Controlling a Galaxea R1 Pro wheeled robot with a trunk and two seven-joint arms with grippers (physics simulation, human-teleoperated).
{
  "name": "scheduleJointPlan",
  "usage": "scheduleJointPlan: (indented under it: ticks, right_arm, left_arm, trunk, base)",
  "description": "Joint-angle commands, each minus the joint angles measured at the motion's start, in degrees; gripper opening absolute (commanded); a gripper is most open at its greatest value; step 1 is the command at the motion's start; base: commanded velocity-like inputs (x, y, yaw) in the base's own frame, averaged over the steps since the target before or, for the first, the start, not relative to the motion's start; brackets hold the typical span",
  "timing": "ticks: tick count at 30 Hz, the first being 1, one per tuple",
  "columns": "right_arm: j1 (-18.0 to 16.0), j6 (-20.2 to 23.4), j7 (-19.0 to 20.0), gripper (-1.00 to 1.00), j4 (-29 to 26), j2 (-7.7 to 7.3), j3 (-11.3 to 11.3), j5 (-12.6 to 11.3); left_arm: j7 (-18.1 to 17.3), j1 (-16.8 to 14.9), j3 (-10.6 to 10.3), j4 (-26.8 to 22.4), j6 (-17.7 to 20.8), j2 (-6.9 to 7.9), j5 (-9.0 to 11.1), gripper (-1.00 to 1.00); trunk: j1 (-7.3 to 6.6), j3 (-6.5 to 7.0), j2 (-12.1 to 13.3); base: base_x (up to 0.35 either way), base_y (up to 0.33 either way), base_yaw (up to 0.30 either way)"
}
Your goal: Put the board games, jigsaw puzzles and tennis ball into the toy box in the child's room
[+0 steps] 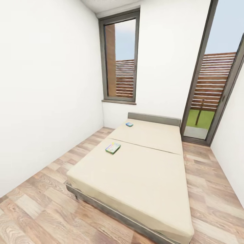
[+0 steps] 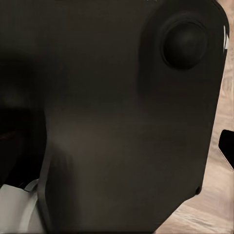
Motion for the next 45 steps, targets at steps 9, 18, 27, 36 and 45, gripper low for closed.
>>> scheduleJointPlan:
  ticks: [9, 18, 27, 36, 45]
  right_arm:
    - [0.0, 0.6, -0.3, 1.00, -2.7, 0.94, 0.1, 0.3]
    - [0.0, 0.8, -2.2, 1.00, -12.7, 1.66, 0.1, 0.1]
    - [-0.1, 0.6, -2.6, 1.00, -17.3, 1.91, -0.2, -0.3]
    - [-3.3, 9.6, -2.9, 1.00, -24.3, 4.21, 0.2, 0.4]
    - [-9.1, 20.2, -3.1, 1.00, -27.0, 5.73, 0.3, 0.4]
  left_arm:
    - [0.0, -0.1, 0.0, -1.4, 0.1, 0.30, 0.0, 1.00]
    - [0.0, -0.3, -0.1, -7.2, 0.8, 0.88, 0.0, 1.00]
    - [0.0, -2.8, 0.0, -10.3, 1.2, 2.86, 0.0, 1.00]
    - [-0.2, -7.9, 0.6, -10.8, 4.7, 5.08, 0.1, 1.00]
    - [-0.3, -13.8, 4.0, -10.9, 8.4, 7.90, 0.2, 1.00]
  trunk:
    - [-1.98, 1.59, 3.6]
    - [-3.96, 3.02, 7.2]
    - [-5.94, 4.36, 10.8]
    - [-7.91, 5.92, 14.4]
    - [-9.89, 7.53, 18.0]
  base:
    - [0.000, 0.000, 0.291]
    - [0.000, 0.000, 0.283]
    - [0.000, 0.000, 0.193]
    - [0.000, 0.000, 0.033]
    - [0.000, 0.000, 0.005]
